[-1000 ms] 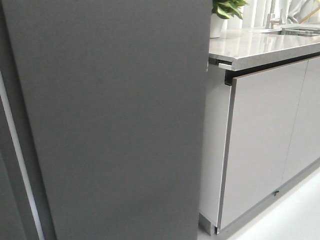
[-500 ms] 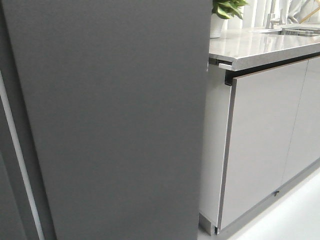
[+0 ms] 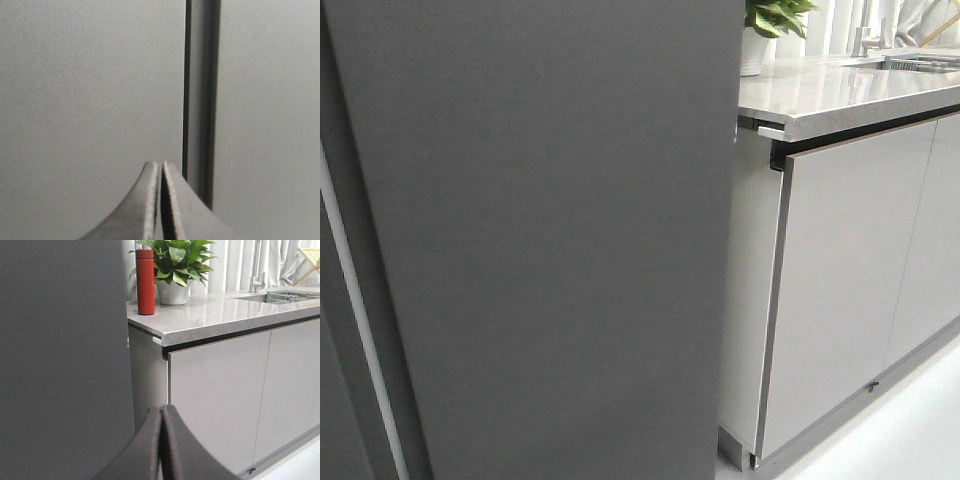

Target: Close fridge door

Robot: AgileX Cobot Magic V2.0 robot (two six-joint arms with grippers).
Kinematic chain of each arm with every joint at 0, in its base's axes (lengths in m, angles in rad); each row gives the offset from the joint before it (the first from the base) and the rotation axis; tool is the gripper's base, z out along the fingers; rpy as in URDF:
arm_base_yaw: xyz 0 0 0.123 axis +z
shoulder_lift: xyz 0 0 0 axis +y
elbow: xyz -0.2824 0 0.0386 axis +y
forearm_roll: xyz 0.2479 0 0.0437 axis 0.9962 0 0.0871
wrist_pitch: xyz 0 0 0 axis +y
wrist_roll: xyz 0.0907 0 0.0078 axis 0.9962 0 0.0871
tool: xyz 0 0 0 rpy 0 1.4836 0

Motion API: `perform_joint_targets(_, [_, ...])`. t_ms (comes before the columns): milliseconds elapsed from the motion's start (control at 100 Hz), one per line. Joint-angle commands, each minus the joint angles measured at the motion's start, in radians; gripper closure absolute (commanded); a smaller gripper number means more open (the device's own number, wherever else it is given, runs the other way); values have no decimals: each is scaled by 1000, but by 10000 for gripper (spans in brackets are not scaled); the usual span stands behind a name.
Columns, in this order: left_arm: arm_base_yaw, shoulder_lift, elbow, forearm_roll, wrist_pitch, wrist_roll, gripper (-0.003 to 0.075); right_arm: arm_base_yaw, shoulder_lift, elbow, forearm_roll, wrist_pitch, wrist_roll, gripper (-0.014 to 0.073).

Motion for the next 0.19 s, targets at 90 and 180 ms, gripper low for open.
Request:
perform_joint_targets(90, [-6, -17, 35, -4, -73, -4, 740, -5, -21, 18, -11, -82, 1, 639])
perform_joint_targets(180, [-6, -17, 35, -4, -73, -4, 740, -5, -21, 18, -11, -82, 1, 639])
